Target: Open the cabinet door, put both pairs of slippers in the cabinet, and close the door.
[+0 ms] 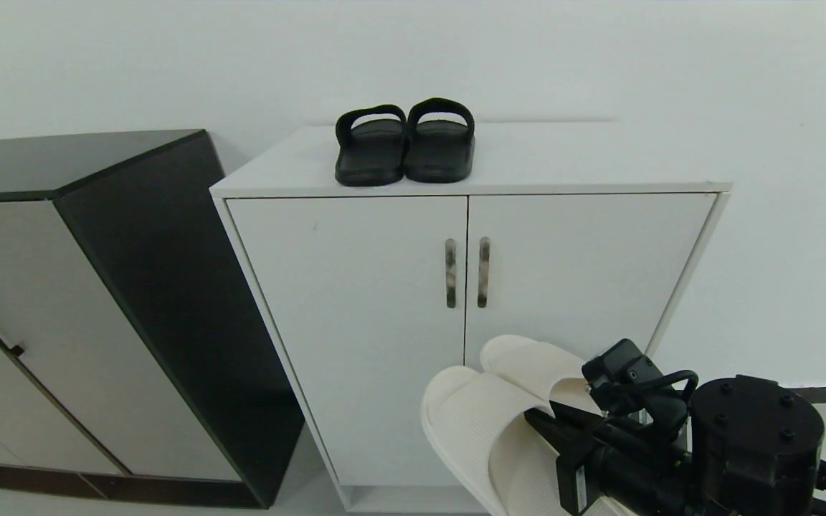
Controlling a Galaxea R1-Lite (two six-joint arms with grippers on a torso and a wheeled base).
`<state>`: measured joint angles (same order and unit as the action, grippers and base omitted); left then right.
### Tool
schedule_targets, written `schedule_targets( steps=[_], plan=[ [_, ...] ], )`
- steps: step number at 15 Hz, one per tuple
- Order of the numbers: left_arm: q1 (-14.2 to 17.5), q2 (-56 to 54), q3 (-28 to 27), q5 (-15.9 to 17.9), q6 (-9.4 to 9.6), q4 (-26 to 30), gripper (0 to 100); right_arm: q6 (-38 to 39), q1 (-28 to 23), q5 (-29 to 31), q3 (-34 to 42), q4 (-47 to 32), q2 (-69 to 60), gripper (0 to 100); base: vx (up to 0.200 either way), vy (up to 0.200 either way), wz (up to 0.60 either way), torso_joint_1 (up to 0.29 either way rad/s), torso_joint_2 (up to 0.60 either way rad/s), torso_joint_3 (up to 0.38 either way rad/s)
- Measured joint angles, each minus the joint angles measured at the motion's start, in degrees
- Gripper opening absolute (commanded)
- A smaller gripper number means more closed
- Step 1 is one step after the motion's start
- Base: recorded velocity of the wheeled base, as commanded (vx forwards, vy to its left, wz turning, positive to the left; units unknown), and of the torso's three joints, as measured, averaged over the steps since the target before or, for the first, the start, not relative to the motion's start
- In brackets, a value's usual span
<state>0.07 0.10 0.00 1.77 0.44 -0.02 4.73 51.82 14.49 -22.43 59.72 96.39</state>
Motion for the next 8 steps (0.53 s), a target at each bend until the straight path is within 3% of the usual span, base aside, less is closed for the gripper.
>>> schedule_targets(
  steps=[4,8],
  plan=[
    [0.00,-0.02,0.00,-0.02,0.67,0.02,100,0.02,0.00,-0.07,0.00,0.71,0.00,0,0.000,0.000,0.00,-0.095,0.45,0.359],
    [0.00,0.01,0.00,-0.16,-0.41,0.02,100,0.11,0.00,-0.07,0.06,0.77,0.07,0,0.000,0.000,0.00,-0.027,0.41,0.369]
  ],
)
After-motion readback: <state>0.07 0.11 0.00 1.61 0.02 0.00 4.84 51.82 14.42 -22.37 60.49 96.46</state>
